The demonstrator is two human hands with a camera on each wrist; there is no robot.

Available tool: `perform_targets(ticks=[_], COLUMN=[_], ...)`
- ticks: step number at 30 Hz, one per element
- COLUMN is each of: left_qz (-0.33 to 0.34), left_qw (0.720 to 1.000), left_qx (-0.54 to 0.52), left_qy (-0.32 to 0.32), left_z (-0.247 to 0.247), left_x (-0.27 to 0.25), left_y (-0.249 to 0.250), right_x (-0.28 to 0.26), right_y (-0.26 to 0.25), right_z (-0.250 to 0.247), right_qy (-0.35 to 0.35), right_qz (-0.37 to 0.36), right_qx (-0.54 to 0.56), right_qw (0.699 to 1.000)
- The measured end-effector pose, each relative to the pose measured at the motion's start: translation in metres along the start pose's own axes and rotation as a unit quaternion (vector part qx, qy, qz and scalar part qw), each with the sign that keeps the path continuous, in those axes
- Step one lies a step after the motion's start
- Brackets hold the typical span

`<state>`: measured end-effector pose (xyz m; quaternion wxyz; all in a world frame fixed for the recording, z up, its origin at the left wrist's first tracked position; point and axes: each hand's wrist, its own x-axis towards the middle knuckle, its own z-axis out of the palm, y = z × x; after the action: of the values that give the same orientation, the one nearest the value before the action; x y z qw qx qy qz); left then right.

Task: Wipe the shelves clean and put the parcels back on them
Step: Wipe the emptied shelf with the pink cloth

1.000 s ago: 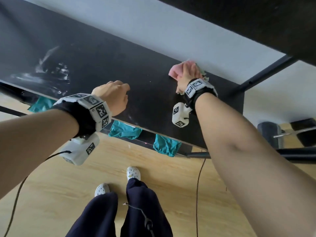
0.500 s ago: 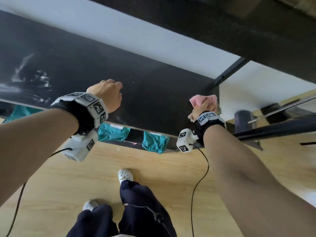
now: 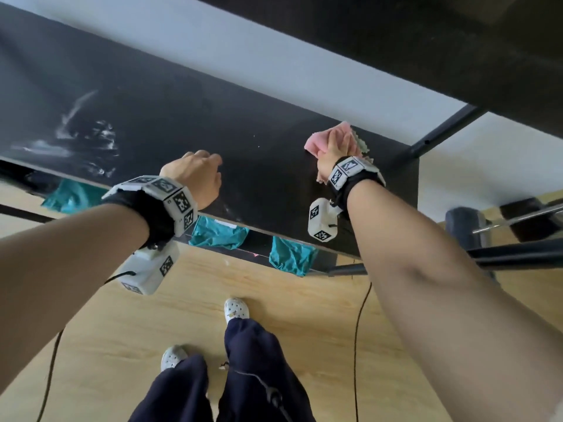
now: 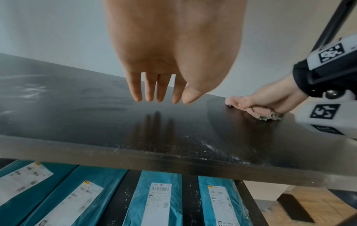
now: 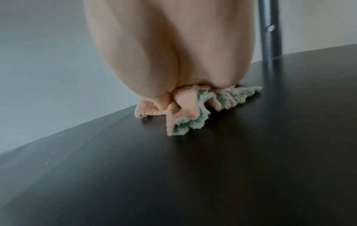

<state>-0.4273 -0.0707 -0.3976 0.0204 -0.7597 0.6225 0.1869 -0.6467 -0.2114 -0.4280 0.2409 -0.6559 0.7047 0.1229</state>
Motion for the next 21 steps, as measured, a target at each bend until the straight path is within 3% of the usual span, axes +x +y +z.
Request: perform_targets(ticks=[5,9,13,17,21], left_qz=[-0.042,-0.07,-0.079,-0.064,-0.007], left_qw=[0.999,0.997,0.997,0.998,0.999], left_qx=[-0.013,-0.026,-0.007,-0.01,-0.032], left_qy=[0.01,0.015,0.015,0.018,0.027], left_z=[0.003,0.002,-0.006,-0.017,-0.022], left_x=[-0.004,-0.011,-0.01,0.005,0.014], left_y=[-0.024,-0.042,-0.049,-0.026,0.01], right_x=[0.024,0.01,-0.011,-0.029,-0.035], right_y=[-0.052,-0.095,-0.124,-0.104,-0.058], right_z=[-0.008,-0.008,0.028,0.053,0.057], right_qy=[0.004,0.032,0.005,-0.044,-0.027], right_qz=[-0.057,-0.119,-0.22,-0.286,-0.301], right_qx=[-0.044,-0.052,-0.06,-0.063,-0.048], right_qw=[0.997,0.991,0.974,0.955,0.952])
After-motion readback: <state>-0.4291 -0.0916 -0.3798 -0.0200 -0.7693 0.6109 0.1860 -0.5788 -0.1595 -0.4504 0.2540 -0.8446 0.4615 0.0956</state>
